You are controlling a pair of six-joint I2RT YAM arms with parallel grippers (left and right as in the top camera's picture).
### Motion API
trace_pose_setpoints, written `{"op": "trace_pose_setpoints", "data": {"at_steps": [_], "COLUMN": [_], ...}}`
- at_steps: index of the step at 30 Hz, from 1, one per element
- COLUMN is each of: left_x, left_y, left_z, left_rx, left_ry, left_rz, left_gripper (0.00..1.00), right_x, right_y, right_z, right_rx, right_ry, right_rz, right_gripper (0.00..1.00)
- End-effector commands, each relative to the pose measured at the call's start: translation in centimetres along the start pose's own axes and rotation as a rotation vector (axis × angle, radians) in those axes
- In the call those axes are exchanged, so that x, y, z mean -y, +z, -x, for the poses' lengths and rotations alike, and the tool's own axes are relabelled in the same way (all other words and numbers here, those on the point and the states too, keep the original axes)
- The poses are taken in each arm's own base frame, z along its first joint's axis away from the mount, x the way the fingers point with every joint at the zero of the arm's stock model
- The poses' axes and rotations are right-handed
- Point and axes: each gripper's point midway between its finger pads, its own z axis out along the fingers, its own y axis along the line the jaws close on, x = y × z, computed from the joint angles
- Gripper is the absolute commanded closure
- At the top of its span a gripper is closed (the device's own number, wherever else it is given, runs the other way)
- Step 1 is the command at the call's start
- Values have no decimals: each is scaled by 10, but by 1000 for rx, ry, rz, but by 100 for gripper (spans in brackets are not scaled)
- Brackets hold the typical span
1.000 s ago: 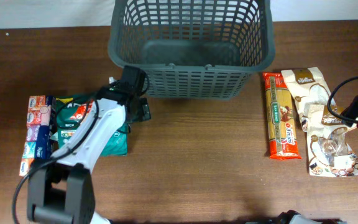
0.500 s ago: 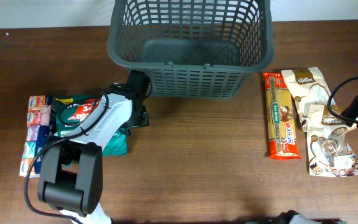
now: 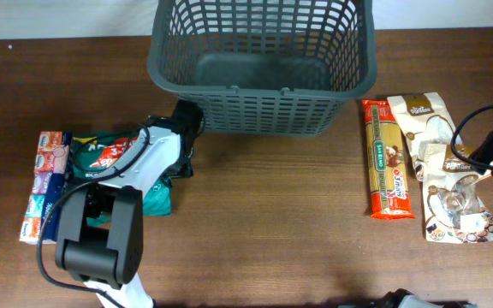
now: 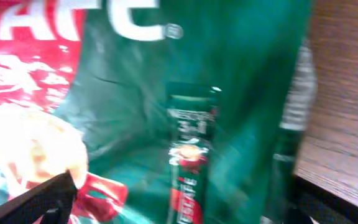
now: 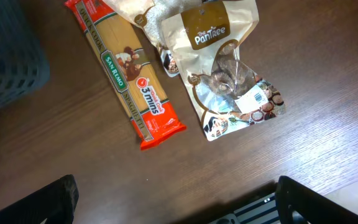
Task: Pack container
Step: 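Lower the left gripper and grasp the green Nescafe pack, then lift the Nescafe pack and drop it into the grey basket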
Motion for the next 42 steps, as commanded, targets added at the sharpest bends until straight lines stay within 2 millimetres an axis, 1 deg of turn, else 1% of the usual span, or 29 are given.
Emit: {"op": "trace_pose_setpoints", "data": {"at_steps": [1,6,14,15,16,18,19,20,28,30,32,33,35,36,37,38,39,40,41,42], "left_x": [-10,-12,-6,-6,-5,-4,-4,-4,-6,-8,-12,-15,-23,-30,-35,-45,-61,-69,-85,-98], "left_y": [8,16,39,41,43,45,46,46,44,39,29,20,-2,-17,-28,-47,-75,-88,-112,-131], "left_z": [-1,-6,-25,-27,-28,-30,-30,-30,-33,-31,-24,-18,-5,3,8,16,27,31,37,41], "left_rx": [-12,-23,-24,-22,-20,-18,-18,-18,-30,-17,16,43,108,151,183,237,323,361,432,488], "left_ry": [-1,-8,-8,-9,-10,-11,-11,-11,21,12,-11,-30,-73,-102,-124,-159,-217,-244,-293,-334], "left_rz": [38,43,43,42,42,41,41,41,45,40,24,12,-17,-37,-50,-69,-89,-99,-115,-125], "left_gripper": [1,1,1,7,26,69,89,98,98,98,98,98,98,98,98,98,98,98,98,98], "right_x": [3,3,3,3,3,3,3,3,3,3,3,3,3,3,3,3,3,3,3,3], "right_y": [-3,-3,-3,-3,-3,-3,-3,-3,-3,-3,-3,-3,-3,-3,-3,-3,-3,-3,-3,-3], "right_z": [-1,-1,-1,-1,-1,-1,-1,-1,-2,-2,-2,-2,-1,-1,-1,-1,-1,-1,-1,-1], "right_rx": [11,11,11,11,11,8,8,7,7,7,7,7,7,7,7,8,8,8,8,8], "right_ry": [1,1,1,1,1,1,1,1,1,1,1,1,1,1,1,1,1,1,1,1], "right_rz": [-12,-12,-12,-12,-12,-12,-12,-12,-12,-12,-12,-12,-12,-12,-12,-12,-12,-12,-12,-12], "right_gripper": [1,1,1,1,1,1,1,1,1,1,1,1,1,1,1,1,1,1,1,1]}}
